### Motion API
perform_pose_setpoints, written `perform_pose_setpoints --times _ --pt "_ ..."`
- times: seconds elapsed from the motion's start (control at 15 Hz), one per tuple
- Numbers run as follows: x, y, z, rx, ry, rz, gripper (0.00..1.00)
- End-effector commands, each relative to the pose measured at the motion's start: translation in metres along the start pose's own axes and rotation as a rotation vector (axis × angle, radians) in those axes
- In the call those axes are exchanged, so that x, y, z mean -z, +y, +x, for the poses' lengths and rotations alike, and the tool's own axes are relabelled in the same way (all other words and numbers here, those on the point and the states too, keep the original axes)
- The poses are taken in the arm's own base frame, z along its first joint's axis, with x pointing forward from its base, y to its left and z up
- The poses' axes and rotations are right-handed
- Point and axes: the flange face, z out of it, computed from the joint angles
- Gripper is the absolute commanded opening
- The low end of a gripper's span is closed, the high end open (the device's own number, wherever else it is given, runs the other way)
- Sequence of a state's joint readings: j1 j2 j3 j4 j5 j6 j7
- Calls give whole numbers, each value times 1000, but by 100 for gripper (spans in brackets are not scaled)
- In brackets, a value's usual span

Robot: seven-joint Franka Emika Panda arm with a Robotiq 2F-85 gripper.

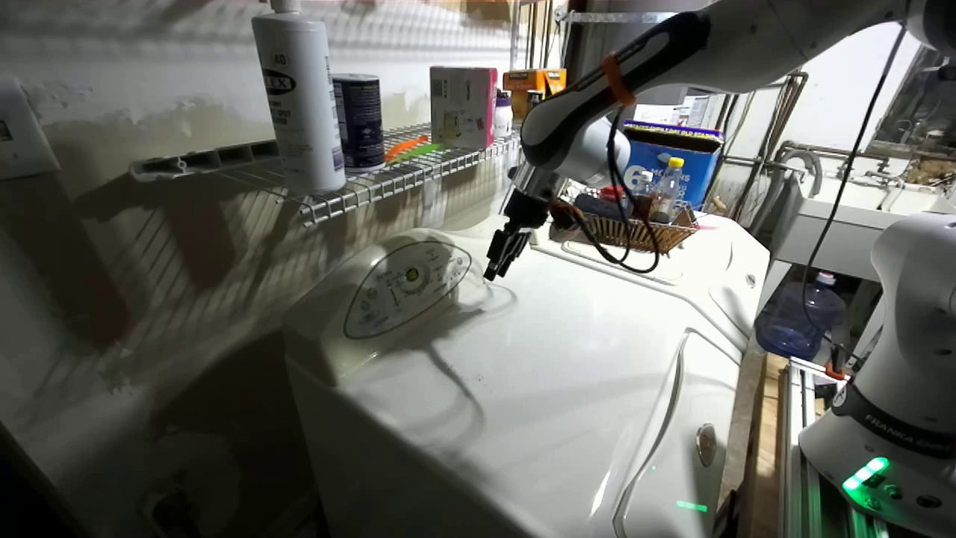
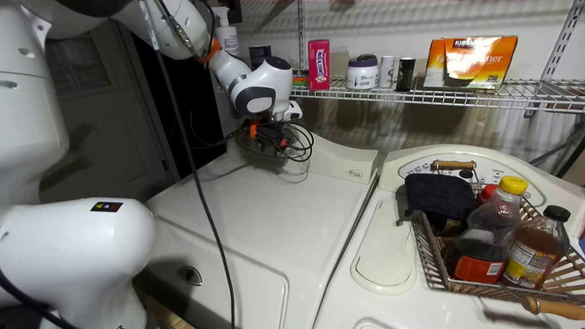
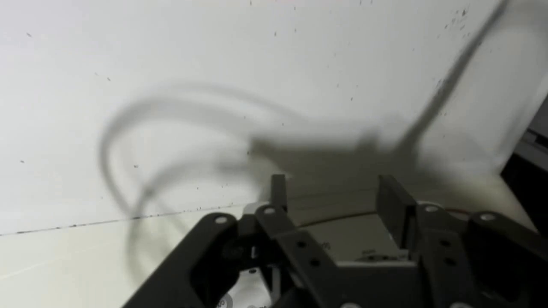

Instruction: Push the middle button in the first column of the right half of the washing machine button display

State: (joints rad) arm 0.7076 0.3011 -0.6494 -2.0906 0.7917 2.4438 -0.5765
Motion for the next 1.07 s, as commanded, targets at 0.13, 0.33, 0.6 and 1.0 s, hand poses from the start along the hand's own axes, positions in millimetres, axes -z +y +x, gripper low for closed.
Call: perform_pose_setpoints --times 0.13,0.33,0.6,1.0 --pt "67 -40 -6 64 -89 -132 99" --pt "105 -69 10 116 -29 -232 100" --pt "158 -105 17 188 88 -295 100" --pt "134 -97 22 169 39 -317 100"
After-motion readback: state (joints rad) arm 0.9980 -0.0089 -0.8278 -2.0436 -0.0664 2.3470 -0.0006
